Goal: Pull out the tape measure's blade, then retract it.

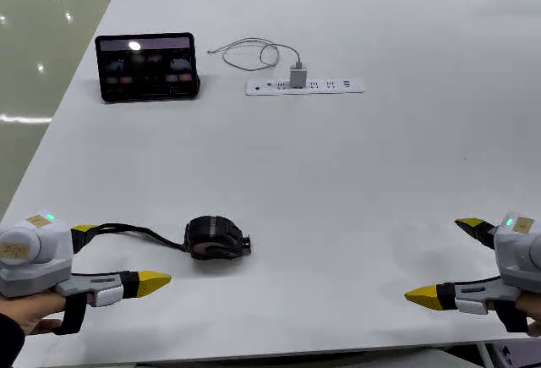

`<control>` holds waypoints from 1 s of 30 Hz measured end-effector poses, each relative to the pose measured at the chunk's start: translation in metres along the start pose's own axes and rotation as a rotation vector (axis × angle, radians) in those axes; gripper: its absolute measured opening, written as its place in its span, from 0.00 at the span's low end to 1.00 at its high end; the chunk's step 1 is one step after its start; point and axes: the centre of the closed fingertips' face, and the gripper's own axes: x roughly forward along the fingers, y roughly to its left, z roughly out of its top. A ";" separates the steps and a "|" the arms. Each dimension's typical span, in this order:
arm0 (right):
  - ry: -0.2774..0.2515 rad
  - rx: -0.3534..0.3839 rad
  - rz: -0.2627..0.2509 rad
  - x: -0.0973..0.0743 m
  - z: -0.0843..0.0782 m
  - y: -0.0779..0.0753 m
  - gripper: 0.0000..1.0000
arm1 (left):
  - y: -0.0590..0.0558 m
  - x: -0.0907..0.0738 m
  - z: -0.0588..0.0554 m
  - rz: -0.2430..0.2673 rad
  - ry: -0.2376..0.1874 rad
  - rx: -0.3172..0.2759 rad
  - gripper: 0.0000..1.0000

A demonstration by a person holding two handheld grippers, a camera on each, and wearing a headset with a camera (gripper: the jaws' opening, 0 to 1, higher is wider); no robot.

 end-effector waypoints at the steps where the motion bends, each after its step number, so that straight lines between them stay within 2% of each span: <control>1: 0.000 0.002 -0.004 -0.003 -0.001 0.000 1.00 | 0.000 -0.001 0.000 0.004 -0.002 0.003 1.00; 12: 0.001 0.013 -0.021 -0.023 -0.017 0.004 1.00 | -0.001 -0.007 -0.012 0.002 0.019 -0.016 1.00; 22: -0.006 0.027 -0.043 -0.033 -0.021 -0.007 1.00 | -0.006 -0.006 -0.007 -0.015 0.019 -0.012 1.00; 30: -0.001 0.028 -0.036 -0.032 -0.023 -0.007 1.00 | -0.008 -0.007 -0.009 -0.026 0.030 -0.003 1.00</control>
